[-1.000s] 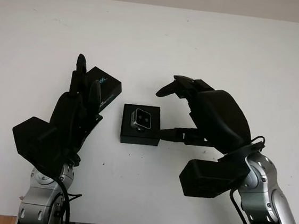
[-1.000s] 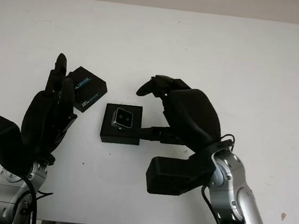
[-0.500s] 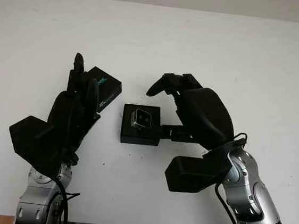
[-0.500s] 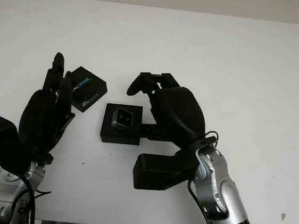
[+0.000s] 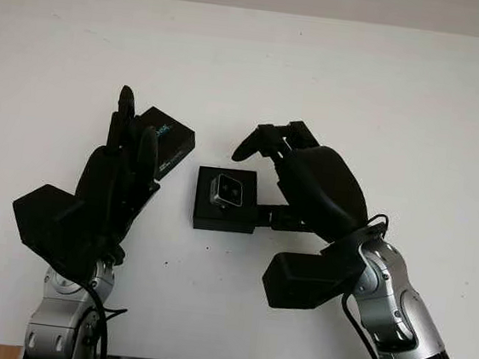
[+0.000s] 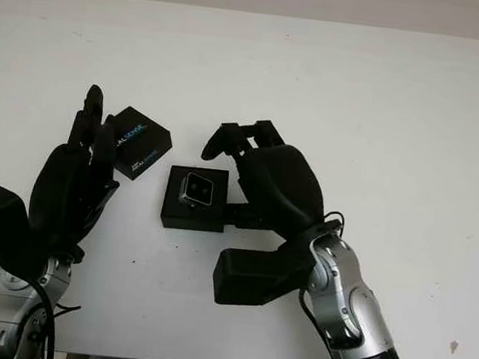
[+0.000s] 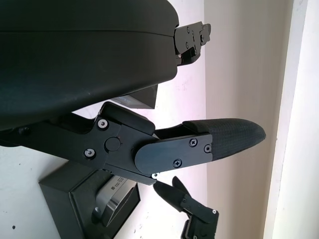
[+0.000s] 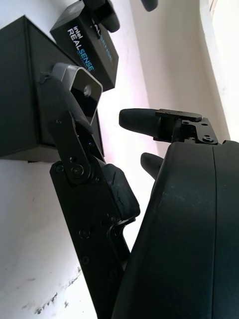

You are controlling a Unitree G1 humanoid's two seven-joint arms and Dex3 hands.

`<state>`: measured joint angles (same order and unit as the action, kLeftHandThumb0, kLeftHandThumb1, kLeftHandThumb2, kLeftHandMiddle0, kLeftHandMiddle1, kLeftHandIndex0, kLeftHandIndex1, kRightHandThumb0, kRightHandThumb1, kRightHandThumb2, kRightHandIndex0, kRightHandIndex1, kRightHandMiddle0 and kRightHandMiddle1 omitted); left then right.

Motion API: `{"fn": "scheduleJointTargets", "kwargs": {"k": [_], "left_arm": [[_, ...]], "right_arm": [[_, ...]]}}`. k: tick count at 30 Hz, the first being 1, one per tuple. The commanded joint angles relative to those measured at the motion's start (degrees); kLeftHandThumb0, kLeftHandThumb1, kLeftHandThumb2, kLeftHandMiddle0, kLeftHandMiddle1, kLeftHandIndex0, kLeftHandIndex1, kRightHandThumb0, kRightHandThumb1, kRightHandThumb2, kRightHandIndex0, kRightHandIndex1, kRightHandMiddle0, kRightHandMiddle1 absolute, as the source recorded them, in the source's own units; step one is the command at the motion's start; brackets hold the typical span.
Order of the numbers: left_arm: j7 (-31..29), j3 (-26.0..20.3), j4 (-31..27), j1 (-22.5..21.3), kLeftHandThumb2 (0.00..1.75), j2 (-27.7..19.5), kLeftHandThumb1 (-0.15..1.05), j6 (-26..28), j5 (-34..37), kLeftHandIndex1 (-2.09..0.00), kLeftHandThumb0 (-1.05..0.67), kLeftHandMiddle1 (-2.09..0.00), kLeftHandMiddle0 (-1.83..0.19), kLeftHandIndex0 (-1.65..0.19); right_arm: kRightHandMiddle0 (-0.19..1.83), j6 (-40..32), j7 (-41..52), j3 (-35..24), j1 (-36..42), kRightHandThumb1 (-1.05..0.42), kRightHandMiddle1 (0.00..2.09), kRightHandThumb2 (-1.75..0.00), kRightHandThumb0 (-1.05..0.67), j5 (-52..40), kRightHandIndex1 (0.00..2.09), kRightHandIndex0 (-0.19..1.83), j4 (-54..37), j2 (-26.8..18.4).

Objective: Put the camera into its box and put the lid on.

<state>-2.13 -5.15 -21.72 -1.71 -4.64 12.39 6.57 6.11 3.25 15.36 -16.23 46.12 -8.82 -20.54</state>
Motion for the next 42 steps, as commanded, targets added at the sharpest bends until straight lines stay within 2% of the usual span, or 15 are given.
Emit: {"fn": "scheduleJointTargets", "kwargs": {"k": [1,16,35,38,42], "left_arm": [[0.3,0.0,-1.0,0.3,0.6,0.1,1.05,-0.4,-0.3,0.0,-0.8,0.0,0.19,0.19],[0.2,0.0,-0.5,0.6,0.6,0.2,1.05,-1.2,-0.3,0.0,-0.8,0.0,0.19,0.19],[0.2,0.0,-0.4,0.6,0.6,0.1,1.05,-1.6,-0.4,0.0,-0.8,0.0,0.19,0.19],[0.3,0.0,-0.8,0.7,0.61,0.1,1.05,-1.1,-0.4,0.0,-0.8,0.0,0.19,0.19],[0.2,0.0,-0.6,0.7,0.61,0.1,1.05,-1.3,-0.4,0.0,-0.8,0.0,0.19,0.19]], "right_arm": [[0.04,0.7,-0.6,0.5,-0.3,-1.02,1.39,-0.05,-0.85,0.2,0.89,-0.02,0.9,-0.3],[0.17,1.3,-1.9,1.3,-1.4,-1.0,1.32,-0.06,-0.8,-0.4,0.8,0.04,4.0,0.5],[0.21,3.2,-2.8,2.7,-1.4,-1.01,1.39,-0.05,-0.76,-0.9,0.87,0.02,4.9,0.4],[0.27,4.3,-4.1,2.9,-1.4,-1.0,1.4,-0.05,-0.7,-0.3,0.9,0.05,5.5,0.1],[0.37,6.2,-6.3,2.9,-1.3,-1.01,1.47,-0.05,-0.54,0.0,0.95,0.09,6.6,0.1]]}}
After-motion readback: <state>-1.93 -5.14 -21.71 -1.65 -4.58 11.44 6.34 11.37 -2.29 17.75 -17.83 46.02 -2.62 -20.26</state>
